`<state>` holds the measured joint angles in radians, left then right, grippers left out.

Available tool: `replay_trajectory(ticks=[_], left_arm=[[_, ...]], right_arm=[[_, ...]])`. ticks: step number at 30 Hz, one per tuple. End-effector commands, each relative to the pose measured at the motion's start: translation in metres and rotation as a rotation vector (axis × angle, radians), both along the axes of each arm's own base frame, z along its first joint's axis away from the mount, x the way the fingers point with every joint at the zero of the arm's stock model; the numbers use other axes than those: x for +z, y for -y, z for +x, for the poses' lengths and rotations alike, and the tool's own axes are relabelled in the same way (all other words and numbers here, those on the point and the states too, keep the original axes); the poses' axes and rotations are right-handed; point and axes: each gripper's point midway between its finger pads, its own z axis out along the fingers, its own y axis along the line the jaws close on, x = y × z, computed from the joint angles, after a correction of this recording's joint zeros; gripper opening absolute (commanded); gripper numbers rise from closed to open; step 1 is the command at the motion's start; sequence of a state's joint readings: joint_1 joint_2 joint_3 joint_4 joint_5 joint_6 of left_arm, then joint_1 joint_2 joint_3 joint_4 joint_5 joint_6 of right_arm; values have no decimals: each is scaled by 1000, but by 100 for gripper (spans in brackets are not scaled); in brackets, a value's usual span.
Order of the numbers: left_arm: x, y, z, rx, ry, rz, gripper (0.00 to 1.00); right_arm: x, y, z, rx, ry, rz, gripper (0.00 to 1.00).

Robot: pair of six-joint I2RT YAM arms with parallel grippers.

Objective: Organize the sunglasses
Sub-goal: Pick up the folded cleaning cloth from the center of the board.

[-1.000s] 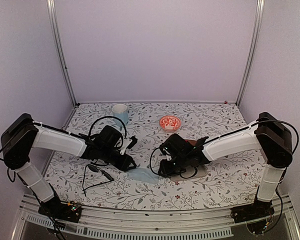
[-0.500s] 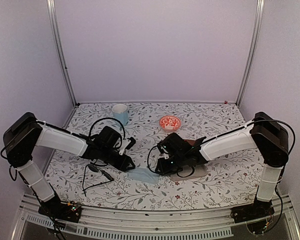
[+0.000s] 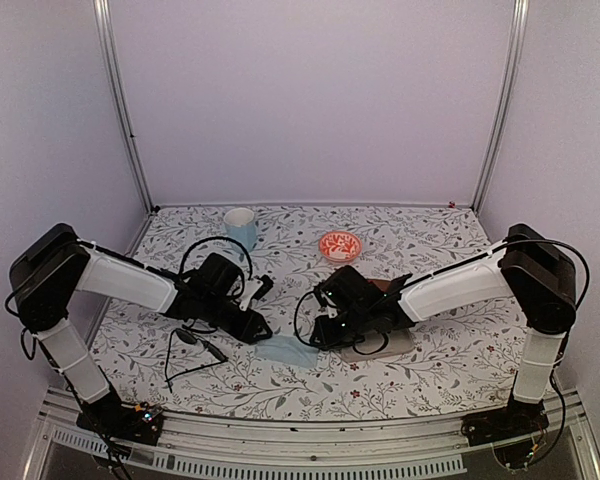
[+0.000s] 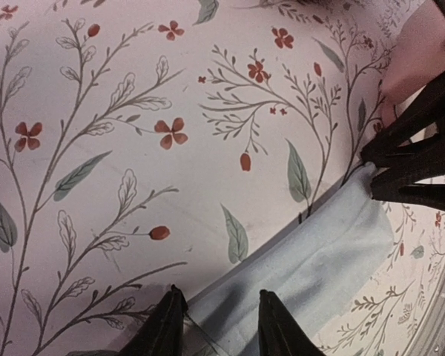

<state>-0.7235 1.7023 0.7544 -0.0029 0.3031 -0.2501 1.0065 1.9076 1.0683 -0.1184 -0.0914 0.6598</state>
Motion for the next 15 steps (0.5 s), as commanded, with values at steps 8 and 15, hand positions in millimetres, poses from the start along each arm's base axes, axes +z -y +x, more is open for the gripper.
replay_trajectory(ticks=[8,15], left_arm=[[-15,-11,-14,-9,-63,28,31],[-15,-12,-15,-7,-63,28,24]], right_arm=[[-14,1,-2,1,-30,-20,24],[-14,1,-2,3,-30,-19,23]])
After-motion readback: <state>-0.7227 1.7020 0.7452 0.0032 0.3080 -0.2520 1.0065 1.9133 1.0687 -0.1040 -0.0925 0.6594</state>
